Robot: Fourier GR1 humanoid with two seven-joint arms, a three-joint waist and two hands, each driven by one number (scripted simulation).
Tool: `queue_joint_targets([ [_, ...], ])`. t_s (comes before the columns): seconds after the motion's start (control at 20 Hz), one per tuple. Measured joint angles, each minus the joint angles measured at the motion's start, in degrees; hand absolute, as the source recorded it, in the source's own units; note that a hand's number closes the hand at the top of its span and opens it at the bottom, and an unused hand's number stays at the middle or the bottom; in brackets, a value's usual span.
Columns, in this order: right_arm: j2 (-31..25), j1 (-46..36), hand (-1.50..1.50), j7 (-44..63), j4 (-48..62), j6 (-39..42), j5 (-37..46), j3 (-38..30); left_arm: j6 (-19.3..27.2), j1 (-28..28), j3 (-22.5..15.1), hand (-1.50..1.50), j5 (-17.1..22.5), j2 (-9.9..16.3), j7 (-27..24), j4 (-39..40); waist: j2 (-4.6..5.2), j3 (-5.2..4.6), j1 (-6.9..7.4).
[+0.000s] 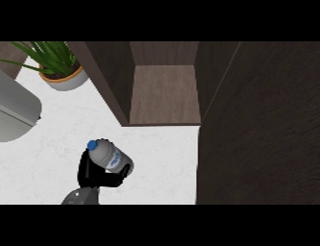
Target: Pick up the bottled water, place it into the cabinet and close the cabinet
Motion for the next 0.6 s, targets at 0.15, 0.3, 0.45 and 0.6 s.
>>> queue_joint_targets([
  [0.15,0.1,-0.5,-1.5,0.1,0.1,-0.3,0.0,-0.5,2.4,0.2,-2.7,1.5,1.1,-0.5,5.3,-6.0,-0.03,-0.04,0.28],
  [0.3,0.3,-0.1,-1.5,0.0,0.0,-0.4,0.0,0.5,6.3,0.1,-6.3,1.5,3.1,-0.7,9.9,-11.8,-0.04,-0.07,0.25],
  [0.45,0.3,-0.7,-1.5,0.2,0.1,-0.5,-0.1,-0.2,10.8,-1.1,-9.1,1.5,3.2,-0.8,13.8,-16.7,0.0,-0.08,0.28],
  [0.6,0.0,-1.6,-1.5,0.9,0.2,-0.4,-0.2,-1.1,16.7,-3.4,-12.4,1.5,2.0,-0.9,15.2,-19.3,0.07,-0.09,0.09],
])
